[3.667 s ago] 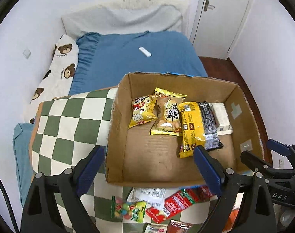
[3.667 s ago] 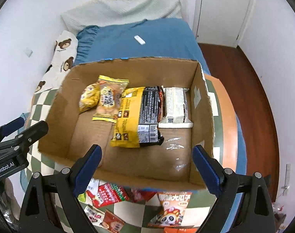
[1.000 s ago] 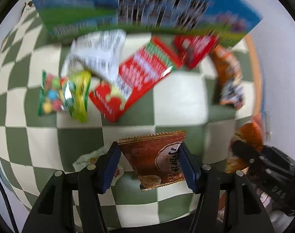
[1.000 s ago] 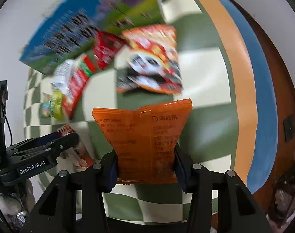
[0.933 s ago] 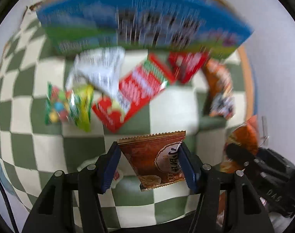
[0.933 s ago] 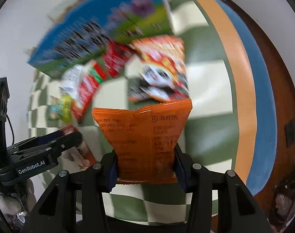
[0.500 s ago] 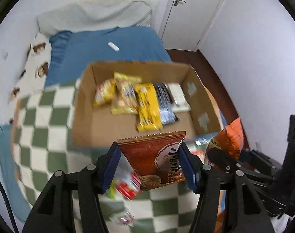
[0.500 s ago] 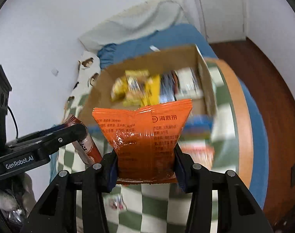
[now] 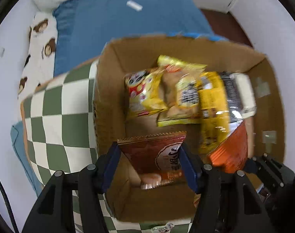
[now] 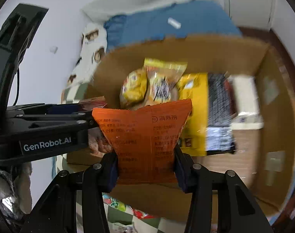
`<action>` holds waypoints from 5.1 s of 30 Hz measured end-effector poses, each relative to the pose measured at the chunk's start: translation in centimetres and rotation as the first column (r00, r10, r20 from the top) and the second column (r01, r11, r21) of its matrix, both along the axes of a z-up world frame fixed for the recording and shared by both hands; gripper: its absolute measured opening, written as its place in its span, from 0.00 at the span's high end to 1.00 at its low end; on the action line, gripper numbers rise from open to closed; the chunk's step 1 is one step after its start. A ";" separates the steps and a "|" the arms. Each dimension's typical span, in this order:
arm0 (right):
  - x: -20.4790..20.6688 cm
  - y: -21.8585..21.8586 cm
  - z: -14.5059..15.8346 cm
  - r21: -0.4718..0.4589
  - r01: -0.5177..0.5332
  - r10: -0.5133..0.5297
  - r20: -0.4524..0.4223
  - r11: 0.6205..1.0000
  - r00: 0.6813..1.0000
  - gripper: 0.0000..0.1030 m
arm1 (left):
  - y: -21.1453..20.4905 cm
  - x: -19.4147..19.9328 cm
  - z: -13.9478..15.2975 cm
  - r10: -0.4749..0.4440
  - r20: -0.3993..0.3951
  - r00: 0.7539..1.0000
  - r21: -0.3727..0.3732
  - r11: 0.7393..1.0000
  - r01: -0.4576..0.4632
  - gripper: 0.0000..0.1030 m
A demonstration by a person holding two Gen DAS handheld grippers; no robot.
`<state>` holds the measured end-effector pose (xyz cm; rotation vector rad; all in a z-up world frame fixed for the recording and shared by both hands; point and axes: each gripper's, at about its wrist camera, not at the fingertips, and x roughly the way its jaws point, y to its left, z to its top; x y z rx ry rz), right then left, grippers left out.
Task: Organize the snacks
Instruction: 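Lift both packets and carry them toward the cardboard box, then open both grippers to drop the packets into the box, then grasp the white wrapped bar with the left gripper while the right grasps the panda seed bag, then lift both packets and carry them over the cardboard box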
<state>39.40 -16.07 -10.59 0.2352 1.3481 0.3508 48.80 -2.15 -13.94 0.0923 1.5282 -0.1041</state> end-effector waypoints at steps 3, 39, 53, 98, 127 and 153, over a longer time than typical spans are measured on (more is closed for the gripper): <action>1.5 0.7 -3.5 0.042 -0.006 0.012 -0.122 0.999 0.992 0.24 | 0.5 0.5 -2.1 0.026 -0.027 0.999 0.015 1.000 -0.025 0.42; -3.8 -5.5 5.1 -0.240 0.119 -0.085 0.149 0.963 0.985 0.03 | -0.5 -9.1 7.2 0.112 0.349 0.930 -0.092 0.992 -0.084 0.16; -11.4 -5.4 13.5 -0.181 0.158 -0.091 0.328 0.971 0.940 0.03 | -0.7 -17.3 13.4 0.089 0.523 0.847 -0.090 0.995 -0.049 0.16; -22.7 -9.8 -2.4 -0.052 0.403 -0.404 -0.017 0.914 0.915 0.35 | 1.7 -23.2 -12.0 0.024 0.031 0.999 -0.064 0.998 -0.022 0.32; -18.4 -11.7 -10.4 -0.252 0.216 -0.259 -0.151 0.943 0.954 0.38 | -0.2 -24.0 -14.9 0.000 -0.082 0.997 -0.044 0.999 -0.004 0.40; -13.3 -9.6 8.3 -0.093 0.207 -0.183 0.221 0.974 0.958 0.49 | -2.8 -13.6 8.0 0.038 0.283 0.958 -0.172 0.985 0.011 0.45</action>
